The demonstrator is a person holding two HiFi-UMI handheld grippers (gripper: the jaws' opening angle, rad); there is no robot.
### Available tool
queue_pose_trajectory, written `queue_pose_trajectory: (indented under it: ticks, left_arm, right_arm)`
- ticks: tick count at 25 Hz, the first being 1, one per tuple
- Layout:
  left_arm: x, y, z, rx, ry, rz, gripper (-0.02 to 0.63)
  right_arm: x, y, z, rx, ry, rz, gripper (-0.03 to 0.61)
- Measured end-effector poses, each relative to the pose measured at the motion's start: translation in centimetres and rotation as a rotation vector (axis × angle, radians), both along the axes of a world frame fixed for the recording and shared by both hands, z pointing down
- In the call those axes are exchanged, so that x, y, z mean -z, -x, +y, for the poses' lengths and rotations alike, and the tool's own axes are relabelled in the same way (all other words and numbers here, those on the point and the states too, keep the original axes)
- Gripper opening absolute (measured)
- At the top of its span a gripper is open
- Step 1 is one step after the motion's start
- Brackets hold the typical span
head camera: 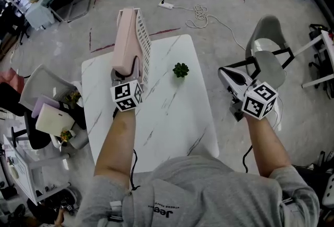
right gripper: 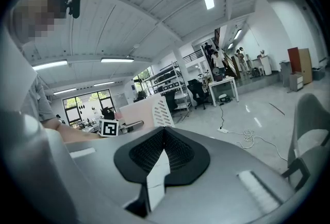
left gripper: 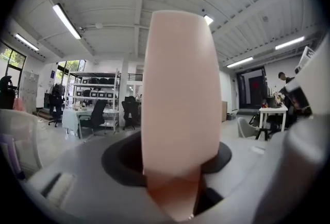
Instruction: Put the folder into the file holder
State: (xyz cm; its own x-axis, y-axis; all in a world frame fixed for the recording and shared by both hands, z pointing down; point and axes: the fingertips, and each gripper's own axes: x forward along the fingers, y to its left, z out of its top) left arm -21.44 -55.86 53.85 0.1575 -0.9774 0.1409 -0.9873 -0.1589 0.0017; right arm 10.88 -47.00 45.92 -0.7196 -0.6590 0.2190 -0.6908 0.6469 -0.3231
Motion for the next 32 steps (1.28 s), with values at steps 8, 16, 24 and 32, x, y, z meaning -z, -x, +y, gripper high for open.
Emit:
queue_pose_trajectory:
  ticks: [8, 16, 24, 32]
  left_arm:
    - [1.7, -0.6, 2.2, -0.044, 0.032, 0.047, 0.394]
    - [7.7, 1.0, 7.5, -0.085, 0.000, 0.086, 0.395]
    - [14.2, 3.7, 14.6, -0.130, -0.025, 0.139, 0.275]
    - [19.0, 4.1, 21.1, -0.225, -0.106, 0.175, 0.088]
  right_arm:
    - [1.6, 0.7, 0.2, 0.009, -0.027, -0.003, 0.005]
    - [4.8, 1.8, 0.9, 0.022, -0.089, -0.002, 0.005]
    - [9.0, 3.3, 2.7, 0.042, -0.172, 0.003, 0.005]
    - [13.4, 4.2, 5.3, 0.059, -0.271, 0.012, 0.004]
